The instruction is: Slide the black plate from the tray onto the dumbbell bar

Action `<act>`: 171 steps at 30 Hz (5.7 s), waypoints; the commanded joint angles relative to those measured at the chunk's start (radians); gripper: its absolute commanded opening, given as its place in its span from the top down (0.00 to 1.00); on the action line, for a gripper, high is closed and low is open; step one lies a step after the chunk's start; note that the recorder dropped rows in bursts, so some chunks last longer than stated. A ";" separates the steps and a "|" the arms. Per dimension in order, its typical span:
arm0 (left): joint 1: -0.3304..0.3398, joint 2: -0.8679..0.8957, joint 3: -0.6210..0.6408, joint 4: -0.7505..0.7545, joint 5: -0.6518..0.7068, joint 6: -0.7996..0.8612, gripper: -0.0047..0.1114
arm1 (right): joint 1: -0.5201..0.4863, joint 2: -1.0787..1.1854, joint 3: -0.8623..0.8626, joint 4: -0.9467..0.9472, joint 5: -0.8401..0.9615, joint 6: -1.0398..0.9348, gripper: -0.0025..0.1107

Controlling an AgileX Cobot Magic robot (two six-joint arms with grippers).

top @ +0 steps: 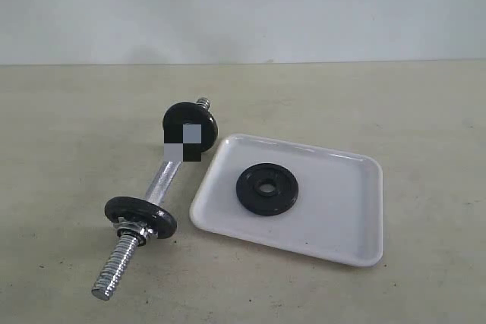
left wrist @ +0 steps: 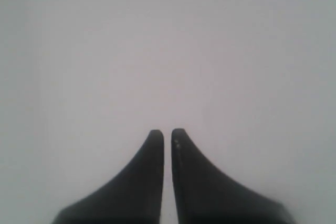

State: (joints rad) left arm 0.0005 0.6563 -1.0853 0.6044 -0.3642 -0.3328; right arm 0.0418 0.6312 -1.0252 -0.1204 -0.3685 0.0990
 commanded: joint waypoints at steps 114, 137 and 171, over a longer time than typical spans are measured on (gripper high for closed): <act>-0.399 0.945 0.194 -0.929 0.763 0.700 0.92 | 0.479 0.874 0.320 0.134 0.701 -0.262 0.98; -0.408 1.057 0.126 -0.809 0.782 0.505 0.92 | 0.479 0.874 0.397 0.134 0.612 -0.266 0.98; -0.446 1.069 0.111 -0.828 0.608 0.524 0.39 | 0.479 0.874 0.397 0.134 0.616 -0.269 0.98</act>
State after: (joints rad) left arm -0.4225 1.7176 -0.9641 -0.2160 0.2883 0.1837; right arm 0.5181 1.5084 -0.6330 0.0210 0.2440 -0.1688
